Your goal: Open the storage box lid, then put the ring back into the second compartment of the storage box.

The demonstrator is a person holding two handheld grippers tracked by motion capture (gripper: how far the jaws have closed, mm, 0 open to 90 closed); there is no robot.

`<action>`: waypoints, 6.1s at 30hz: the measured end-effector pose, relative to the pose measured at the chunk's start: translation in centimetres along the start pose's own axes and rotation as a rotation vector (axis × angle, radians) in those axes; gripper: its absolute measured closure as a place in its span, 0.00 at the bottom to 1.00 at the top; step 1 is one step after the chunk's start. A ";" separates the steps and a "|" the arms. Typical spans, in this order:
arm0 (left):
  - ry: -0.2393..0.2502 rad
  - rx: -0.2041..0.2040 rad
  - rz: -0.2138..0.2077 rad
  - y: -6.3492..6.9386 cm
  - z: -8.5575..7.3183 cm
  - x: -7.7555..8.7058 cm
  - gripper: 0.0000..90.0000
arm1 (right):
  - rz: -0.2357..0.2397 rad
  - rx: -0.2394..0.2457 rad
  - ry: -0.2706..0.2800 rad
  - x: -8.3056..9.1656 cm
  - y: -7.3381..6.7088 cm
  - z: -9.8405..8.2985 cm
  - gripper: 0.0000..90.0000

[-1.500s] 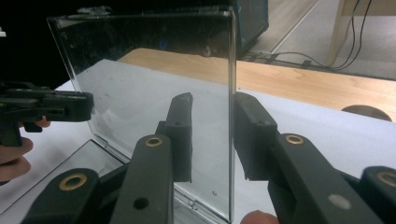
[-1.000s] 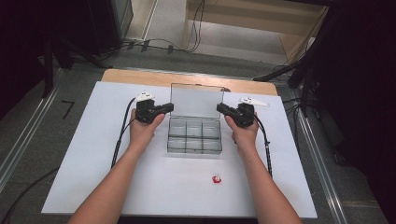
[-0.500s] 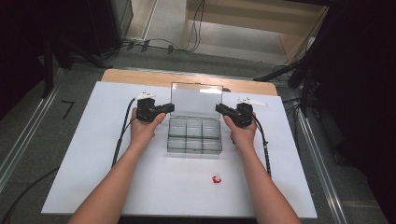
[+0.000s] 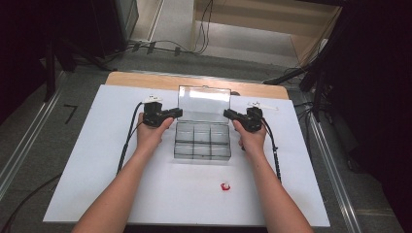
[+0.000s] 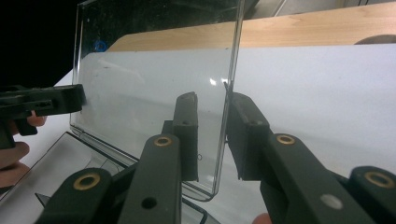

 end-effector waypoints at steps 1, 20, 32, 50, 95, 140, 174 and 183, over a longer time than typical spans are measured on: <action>-0.003 0.003 -0.002 -0.1 0.0 0.0 0.82 | -0.001 -0.002 -0.001 -0.1 0.0 0.0 0.79; -0.031 0.013 -0.003 -0.2 -0.1 -0.4 0.76 | -0.016 -0.027 -0.035 -0.6 0.3 -0.5 0.71; -0.044 0.023 -0.010 -0.3 -0.3 -0.6 0.73 | -0.015 -0.036 -0.053 -0.8 0.3 -0.6 0.69; -0.073 0.044 -0.016 -0.3 -0.7 -1.0 0.63 | -0.012 -0.061 -0.088 -1.3 0.5 -1.0 0.59; -0.025 -0.110 -0.049 3.7 -0.4 4.1 0.00 | -0.002 0.127 -0.083 3.6 -1.8 -1.9 0.00; 0.093 -0.204 -0.044 8.3 -5.8 13.0 0.00 | 0.044 0.276 -0.066 10.9 -4.8 -9.5 0.00; 0.069 -0.227 0.044 7.8 -10.1 19.6 0.00 | 0.061 0.292 -0.113 15.7 -5.0 -13.4 0.00; 0.057 -0.218 0.058 7.1 -11.0 20.6 0.00 | 0.069 0.332 -0.153 14.8 -5.9 -13.8 0.04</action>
Point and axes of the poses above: each handheld gripper's, and its own axes: x roughly backward along the jaws, z roughly out of its top, y roughly to its right, the point moved 1 cm from there along -x, roughly forward along the jaws, and after that the axes turned 14 degrees about -x, right-handed, at the moved point
